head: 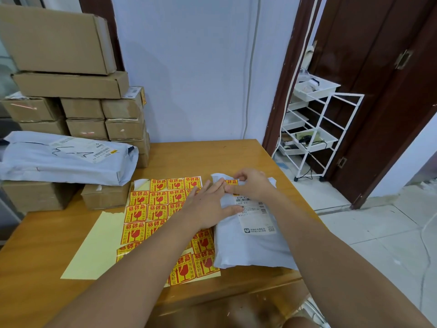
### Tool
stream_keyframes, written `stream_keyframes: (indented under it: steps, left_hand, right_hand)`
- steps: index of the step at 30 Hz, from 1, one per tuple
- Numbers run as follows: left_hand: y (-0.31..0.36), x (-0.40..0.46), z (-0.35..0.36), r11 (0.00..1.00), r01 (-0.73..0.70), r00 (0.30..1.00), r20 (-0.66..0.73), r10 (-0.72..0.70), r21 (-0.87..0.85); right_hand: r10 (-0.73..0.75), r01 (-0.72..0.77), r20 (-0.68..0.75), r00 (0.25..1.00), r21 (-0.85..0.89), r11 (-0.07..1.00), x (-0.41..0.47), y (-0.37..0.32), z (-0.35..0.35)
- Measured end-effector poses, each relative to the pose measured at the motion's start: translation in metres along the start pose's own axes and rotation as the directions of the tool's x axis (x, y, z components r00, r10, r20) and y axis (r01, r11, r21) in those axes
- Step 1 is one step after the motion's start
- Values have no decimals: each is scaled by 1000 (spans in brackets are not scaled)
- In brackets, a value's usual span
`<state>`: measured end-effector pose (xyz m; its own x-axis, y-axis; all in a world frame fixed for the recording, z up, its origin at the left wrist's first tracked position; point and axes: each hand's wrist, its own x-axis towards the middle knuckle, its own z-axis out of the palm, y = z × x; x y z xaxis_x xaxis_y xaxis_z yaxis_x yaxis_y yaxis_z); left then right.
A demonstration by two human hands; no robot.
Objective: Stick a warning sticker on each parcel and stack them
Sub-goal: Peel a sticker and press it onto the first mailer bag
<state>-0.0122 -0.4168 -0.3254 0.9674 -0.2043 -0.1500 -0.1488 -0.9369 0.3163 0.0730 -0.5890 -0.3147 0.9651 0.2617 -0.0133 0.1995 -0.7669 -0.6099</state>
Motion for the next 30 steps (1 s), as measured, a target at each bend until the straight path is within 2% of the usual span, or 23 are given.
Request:
stream_keyframes:
  steps: [3,10,14,17,24,30]
  left_hand:
    - [0,0,0,1000,5,1000,0,-5,4]
    - [-1,-1,-3,1000,6,1000,5,-6,27]
    - [-1,0,-2,1000,11,1000,8,-11,24]
    - [0,0,-2,999,10,1000,5,-10,31]
    - [1,0,-2,1000,4,1000,-3,-4,25]
    - [2,1,-1,999,11,1000,-5,-11,36]
  right_hand:
    - [-15,15,-5,1000,-38,999,0,-2,1]
    - [6,-22,152,988,104,994,1,1,-20]
    - [25,-53,172,985,158,986,1,2,-25]
    - [67,-96,125,990,247,964,2,2,-22]
    - [134,-120,-79,988,158,980,6,-1,-8]
    - [114,-98,-151,982,113,989,8,-4,2]
